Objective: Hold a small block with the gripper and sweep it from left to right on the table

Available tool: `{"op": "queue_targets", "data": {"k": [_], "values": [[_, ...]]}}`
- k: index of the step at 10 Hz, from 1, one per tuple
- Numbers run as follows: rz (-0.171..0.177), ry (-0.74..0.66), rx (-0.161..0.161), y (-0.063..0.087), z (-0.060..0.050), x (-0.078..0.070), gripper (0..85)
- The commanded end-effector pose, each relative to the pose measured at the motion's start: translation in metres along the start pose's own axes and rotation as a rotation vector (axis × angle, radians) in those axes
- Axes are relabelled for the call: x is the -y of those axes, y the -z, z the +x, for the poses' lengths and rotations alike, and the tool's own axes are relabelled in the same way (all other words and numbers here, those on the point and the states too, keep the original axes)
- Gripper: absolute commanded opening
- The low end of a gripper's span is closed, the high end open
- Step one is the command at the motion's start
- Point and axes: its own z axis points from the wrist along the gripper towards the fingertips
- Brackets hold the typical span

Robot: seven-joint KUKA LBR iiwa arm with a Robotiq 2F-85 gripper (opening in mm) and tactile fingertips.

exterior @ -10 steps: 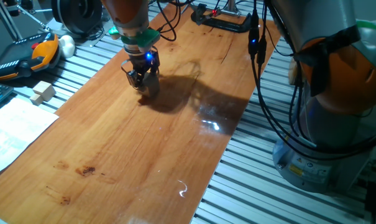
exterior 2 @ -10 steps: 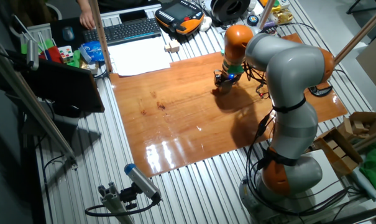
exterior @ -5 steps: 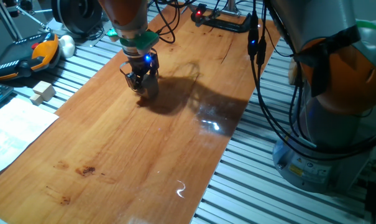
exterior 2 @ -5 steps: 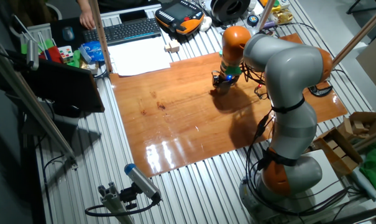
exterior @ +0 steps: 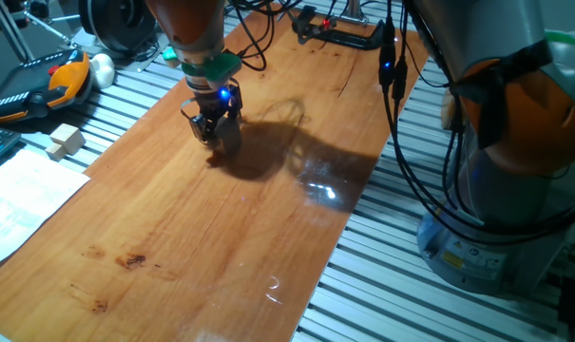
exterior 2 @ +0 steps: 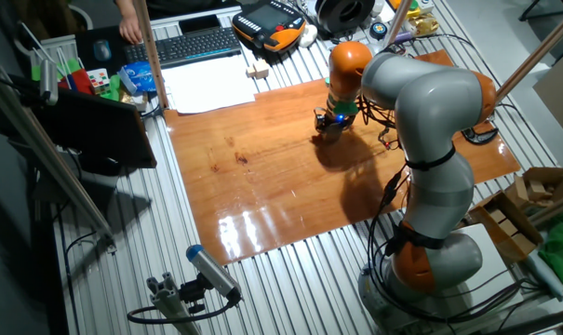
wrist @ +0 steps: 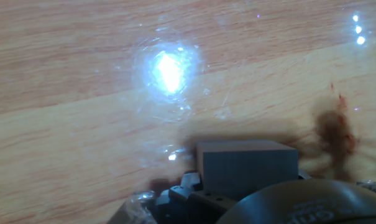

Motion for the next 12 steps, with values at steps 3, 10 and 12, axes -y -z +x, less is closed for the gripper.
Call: {"op": "queue_targets", "data": {"k": [3,10,12], "values": [[-0.002,-0.008,0.001,-0.0014,0.0045,-0.0039,64.7],[-0.004,-0.016,0.010,-0.0034,0.0060,-0.0054,65.0],[-0.002,-0.017,0.011,-0.0034,0.0059,-0.0053,65.0]]}}
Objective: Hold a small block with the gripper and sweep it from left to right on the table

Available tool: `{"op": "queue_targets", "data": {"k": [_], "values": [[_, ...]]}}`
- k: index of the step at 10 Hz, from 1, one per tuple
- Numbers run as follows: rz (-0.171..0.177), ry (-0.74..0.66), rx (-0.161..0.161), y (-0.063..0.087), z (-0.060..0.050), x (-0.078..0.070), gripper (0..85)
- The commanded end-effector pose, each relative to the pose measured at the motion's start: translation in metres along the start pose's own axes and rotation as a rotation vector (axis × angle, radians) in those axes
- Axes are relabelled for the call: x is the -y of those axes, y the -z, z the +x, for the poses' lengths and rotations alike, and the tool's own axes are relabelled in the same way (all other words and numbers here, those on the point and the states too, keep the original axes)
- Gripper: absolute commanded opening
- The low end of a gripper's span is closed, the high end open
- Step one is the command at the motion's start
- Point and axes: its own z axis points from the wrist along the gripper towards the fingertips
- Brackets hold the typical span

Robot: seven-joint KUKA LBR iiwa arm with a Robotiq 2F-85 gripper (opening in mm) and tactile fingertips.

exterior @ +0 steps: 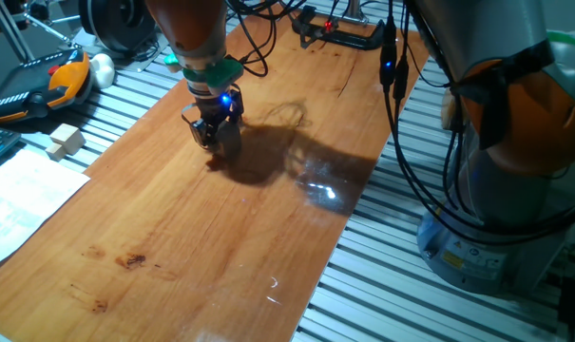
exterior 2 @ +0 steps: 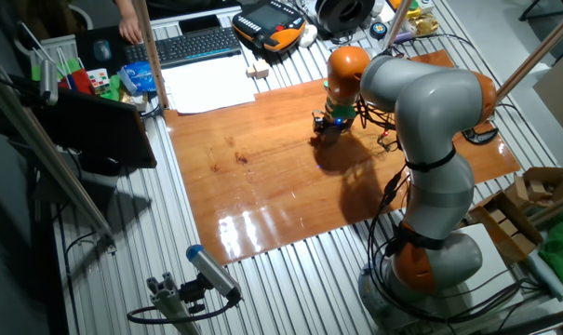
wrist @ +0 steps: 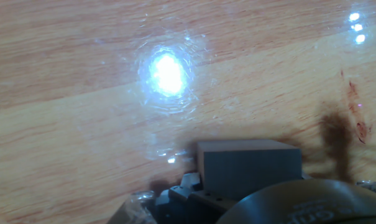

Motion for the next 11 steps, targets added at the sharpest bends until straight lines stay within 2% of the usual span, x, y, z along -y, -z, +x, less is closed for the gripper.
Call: {"op": "queue_targets", "data": {"k": [1,5,10,11], "values": [[0.000,0.000,0.001,0.0003,-0.0004,0.0001,65.3],[-0.001,0.011,-0.010,0.0003,-0.0004,0.0001,65.7],[0.034,0.042,0.003,0.0003,-0.0004,0.0001,65.7],[0.030,0.054,0.000,0.0003,-0.0004,0.0001,65.7]]}}
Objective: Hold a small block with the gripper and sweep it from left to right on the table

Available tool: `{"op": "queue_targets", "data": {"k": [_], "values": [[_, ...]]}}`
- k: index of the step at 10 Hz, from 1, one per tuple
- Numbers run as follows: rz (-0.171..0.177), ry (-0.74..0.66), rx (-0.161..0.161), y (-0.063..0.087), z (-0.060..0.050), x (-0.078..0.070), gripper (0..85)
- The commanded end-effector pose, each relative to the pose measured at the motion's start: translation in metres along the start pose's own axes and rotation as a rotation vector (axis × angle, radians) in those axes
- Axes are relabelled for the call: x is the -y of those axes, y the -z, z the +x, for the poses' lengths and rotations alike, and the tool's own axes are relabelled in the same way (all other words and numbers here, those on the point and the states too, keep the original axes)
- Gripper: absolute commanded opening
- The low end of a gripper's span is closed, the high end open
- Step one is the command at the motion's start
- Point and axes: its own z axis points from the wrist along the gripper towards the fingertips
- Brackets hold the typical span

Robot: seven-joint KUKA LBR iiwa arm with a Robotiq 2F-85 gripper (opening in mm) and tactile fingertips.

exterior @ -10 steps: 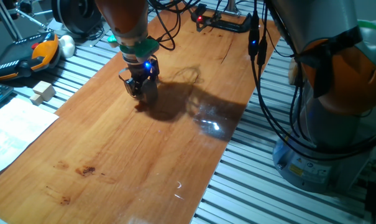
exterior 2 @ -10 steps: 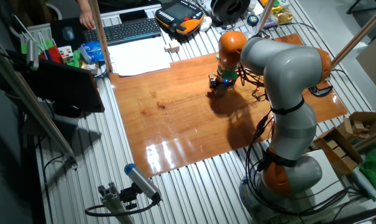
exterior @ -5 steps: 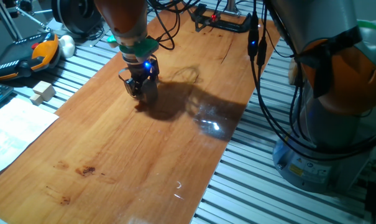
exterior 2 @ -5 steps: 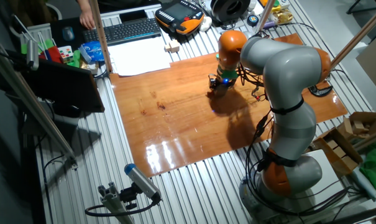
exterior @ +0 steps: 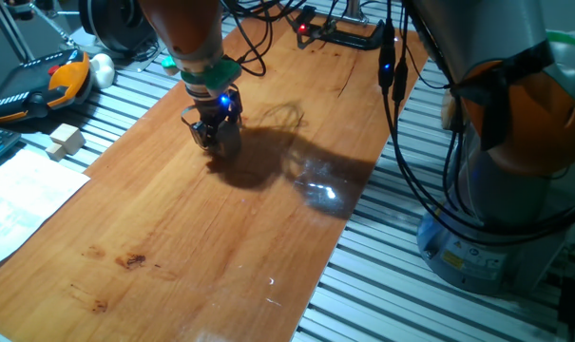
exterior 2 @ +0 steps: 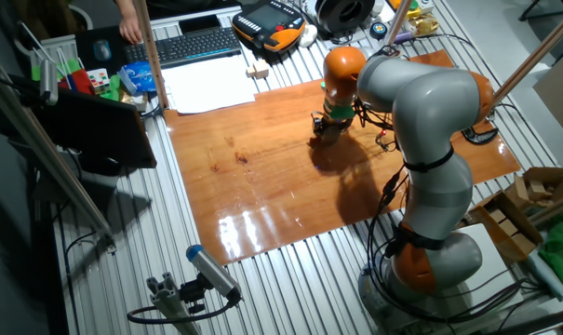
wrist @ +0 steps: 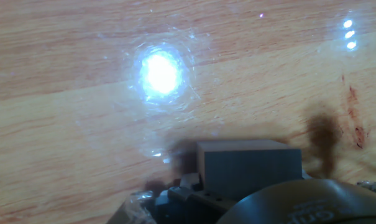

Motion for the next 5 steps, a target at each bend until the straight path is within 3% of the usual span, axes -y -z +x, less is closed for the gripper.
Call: {"op": "queue_targets", "data": {"k": [1,5], "values": [[-0.012,0.004,-0.011,-0.0002,0.0000,0.0002,65.0],[-0.014,0.013,0.005,-0.0002,0.0000,0.0002,65.3]]}}
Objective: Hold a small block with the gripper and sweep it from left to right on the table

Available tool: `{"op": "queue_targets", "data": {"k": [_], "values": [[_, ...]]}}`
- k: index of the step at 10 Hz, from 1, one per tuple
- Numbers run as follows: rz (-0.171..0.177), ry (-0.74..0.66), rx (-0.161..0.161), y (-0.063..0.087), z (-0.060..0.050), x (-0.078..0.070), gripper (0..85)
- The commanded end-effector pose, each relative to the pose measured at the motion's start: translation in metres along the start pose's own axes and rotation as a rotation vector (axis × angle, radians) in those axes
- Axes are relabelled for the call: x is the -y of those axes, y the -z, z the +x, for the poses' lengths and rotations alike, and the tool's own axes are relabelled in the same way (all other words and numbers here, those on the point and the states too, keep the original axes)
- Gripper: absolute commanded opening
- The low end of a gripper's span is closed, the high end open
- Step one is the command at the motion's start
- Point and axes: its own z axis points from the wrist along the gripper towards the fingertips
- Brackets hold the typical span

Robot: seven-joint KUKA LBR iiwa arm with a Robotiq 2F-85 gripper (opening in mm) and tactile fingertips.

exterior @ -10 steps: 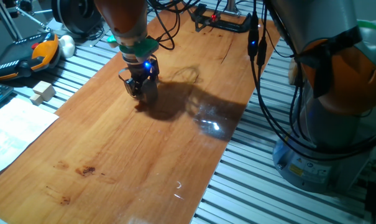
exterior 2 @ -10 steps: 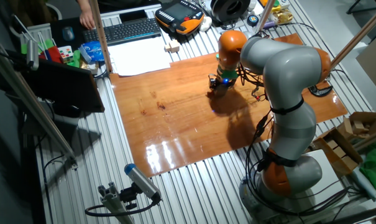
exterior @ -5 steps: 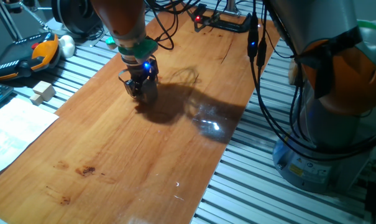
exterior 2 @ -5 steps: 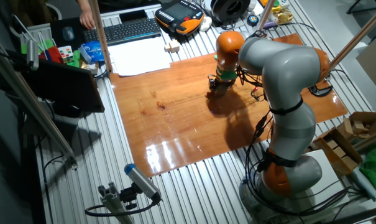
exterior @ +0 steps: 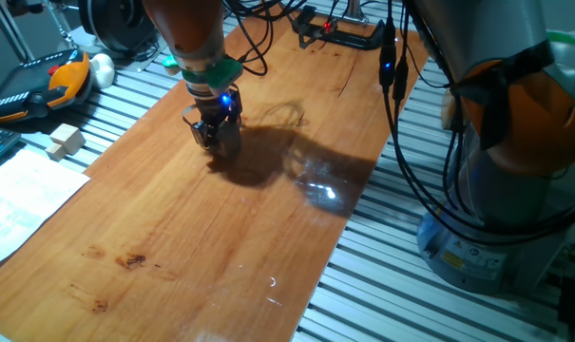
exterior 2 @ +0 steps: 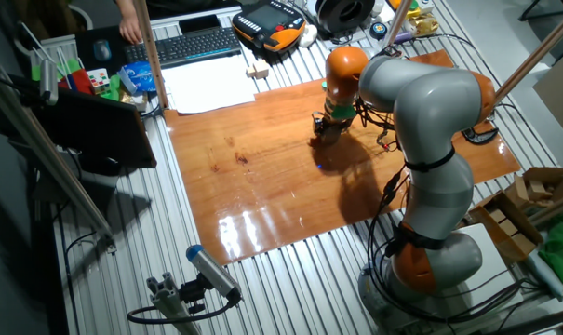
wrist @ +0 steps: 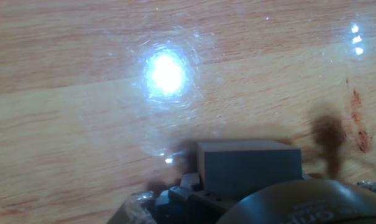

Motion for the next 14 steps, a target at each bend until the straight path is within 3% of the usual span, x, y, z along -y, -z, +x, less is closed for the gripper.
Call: {"op": "queue_targets", "data": {"k": [1,9,10,14], "values": [[0.002,-0.002,0.002,0.000,0.000,0.000,65.7],[0.011,-0.011,0.008,0.000,0.000,0.000,65.7],[0.012,-0.009,0.005,0.002,-0.001,-0.004,62.0],[0.013,-0.017,-0.004,0.005,-0.002,-0.018,64.0]]}}
